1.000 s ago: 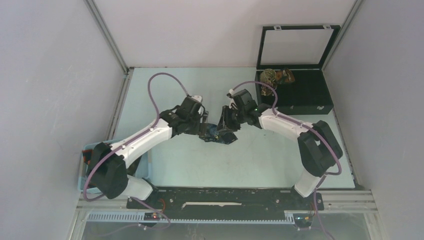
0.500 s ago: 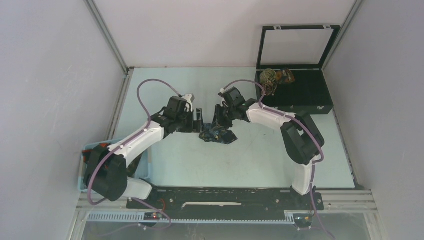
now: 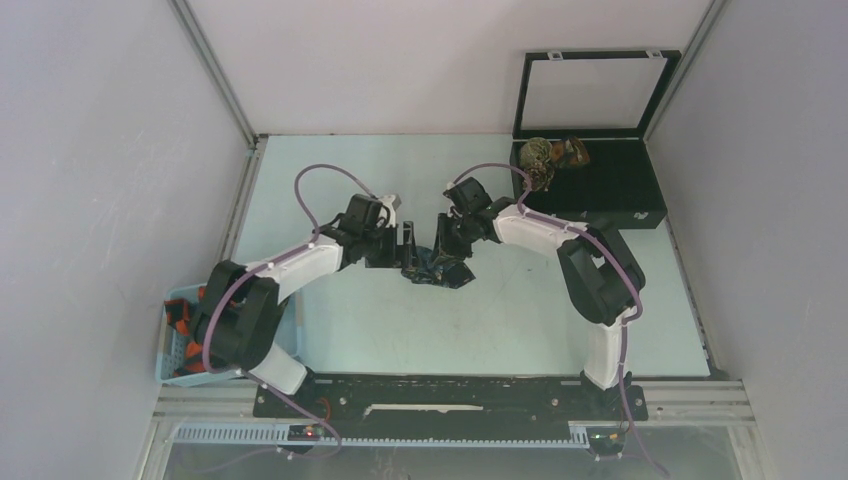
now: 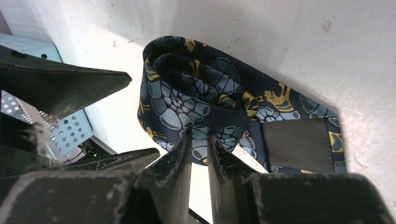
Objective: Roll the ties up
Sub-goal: Roll the tie at the center of the board.
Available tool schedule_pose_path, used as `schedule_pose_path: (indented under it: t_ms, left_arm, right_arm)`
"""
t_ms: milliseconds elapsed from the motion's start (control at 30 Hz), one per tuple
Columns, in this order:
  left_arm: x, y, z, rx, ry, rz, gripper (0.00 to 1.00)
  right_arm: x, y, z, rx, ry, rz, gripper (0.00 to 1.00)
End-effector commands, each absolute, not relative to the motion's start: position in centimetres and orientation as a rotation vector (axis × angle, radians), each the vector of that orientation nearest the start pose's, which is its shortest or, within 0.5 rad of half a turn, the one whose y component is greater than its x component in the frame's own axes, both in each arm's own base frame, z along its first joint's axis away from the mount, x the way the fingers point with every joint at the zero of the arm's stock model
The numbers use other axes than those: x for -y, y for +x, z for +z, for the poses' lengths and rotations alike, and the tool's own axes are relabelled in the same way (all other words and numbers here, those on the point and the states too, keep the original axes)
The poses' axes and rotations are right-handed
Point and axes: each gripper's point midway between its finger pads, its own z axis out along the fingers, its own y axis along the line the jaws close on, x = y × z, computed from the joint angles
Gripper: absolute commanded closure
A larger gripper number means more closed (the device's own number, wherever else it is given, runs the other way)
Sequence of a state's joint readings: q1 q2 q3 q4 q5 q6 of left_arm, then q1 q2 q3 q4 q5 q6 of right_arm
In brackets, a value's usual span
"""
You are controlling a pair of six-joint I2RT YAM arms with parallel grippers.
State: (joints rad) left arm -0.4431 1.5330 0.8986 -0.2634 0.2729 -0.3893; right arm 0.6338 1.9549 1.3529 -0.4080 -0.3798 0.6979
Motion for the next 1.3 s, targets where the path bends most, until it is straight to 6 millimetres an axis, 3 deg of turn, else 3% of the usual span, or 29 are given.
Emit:
schedule_pose_path:
  t_ms: [0,333,667,900,1267]
  left_arm:
    - [22.7,30.9,7.3,-2.501,0.234,-0.788,0.15]
    - [24.0,31.3,5.9,-2.546,0.168,-0.893,0.15]
    - [25.7,31.0,5.1,-2.578,0.137,-0.959,0.33]
    - [25.2,30.9,5.4,-2.598,0.159,-0.789,0.51]
    - [21.3,30.8,6.3,-2.633,0.188,-0.364,0.55]
  right_arm:
    - [-32.9,30.8,4.7,-2.818,-0.067,0.852,0.79]
    - [-32.4,30.6,4.3,-2.829,-0.068,0.839,0.79]
    - [-32.6,30.5,4.5,-2.828,-0.066,0.841,0.79]
    - [-32.0,30.6,5.9,-2.803,-0.074,0.829,0.8]
    - [-29.0,30.9,8.3,-2.753,-0.021,0.813,0.79]
